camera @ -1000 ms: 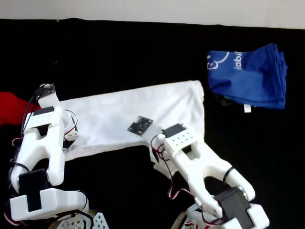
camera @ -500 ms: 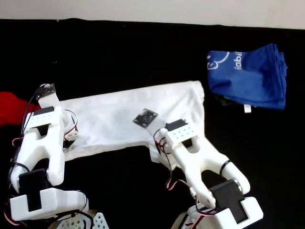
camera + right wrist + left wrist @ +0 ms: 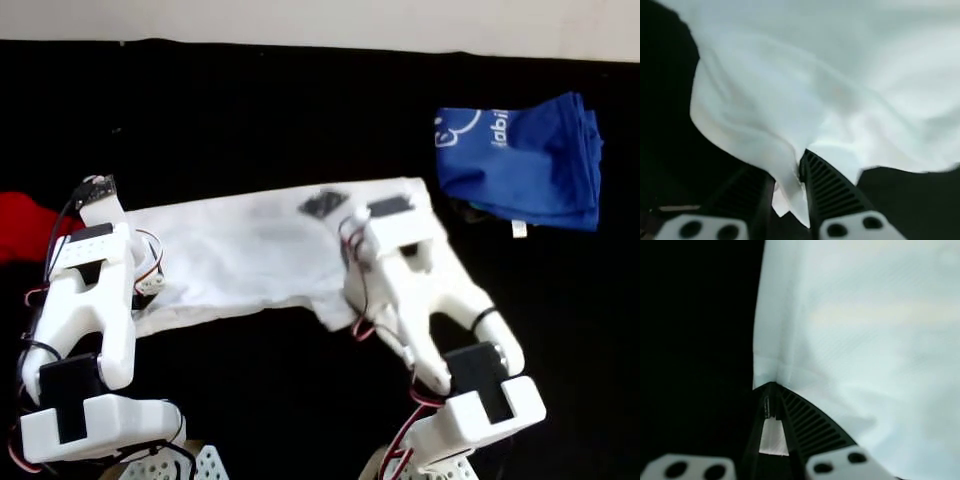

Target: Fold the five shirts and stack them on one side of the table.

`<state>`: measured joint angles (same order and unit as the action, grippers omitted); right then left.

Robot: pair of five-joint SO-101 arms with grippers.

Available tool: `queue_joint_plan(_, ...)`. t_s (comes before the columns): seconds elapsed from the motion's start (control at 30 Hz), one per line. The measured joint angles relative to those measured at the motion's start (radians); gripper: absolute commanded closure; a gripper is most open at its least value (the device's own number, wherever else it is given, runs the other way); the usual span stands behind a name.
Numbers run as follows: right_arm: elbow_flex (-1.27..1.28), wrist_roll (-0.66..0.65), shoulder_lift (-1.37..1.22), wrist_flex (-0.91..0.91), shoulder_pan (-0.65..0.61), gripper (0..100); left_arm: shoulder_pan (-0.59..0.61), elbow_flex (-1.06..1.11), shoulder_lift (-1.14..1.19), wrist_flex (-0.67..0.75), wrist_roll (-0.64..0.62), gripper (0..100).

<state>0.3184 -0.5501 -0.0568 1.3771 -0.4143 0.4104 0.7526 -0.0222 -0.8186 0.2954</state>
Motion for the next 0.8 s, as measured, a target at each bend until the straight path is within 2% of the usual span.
queue_joint_plan(0.33,-0.485,-0.023,-0.315,0.035,0.028,98.5,0.0,0.0,0.0,0.0,0.0,99)
queue_joint_plan(0.4,-0.591,-0.023,-0.394,0.035,0.029,94.0,0.0,0.0,0.0,0.0,0.0,99)
queue_joint_plan(0.47,-0.692,-0.014,-0.468,0.035,0.035,84.3,0.0,0.0,0.0,0.0,0.0,99)
queue_joint_plan(0.57,-0.816,0.072,-0.54,0.035,0.058,72.5,0.0,0.0,0.0,0.0,0.0,99)
queue_joint_plan(0.63,-0.876,0.132,-0.546,0.038,0.086,72.2,0.0,0.0,0.0,0.0,0.0,99)
queue_joint_plan(0.8,-0.999,0.16,-0.548,0.146,0.115,72.8,0.0,0.0,0.0,0.0,0.0,99)
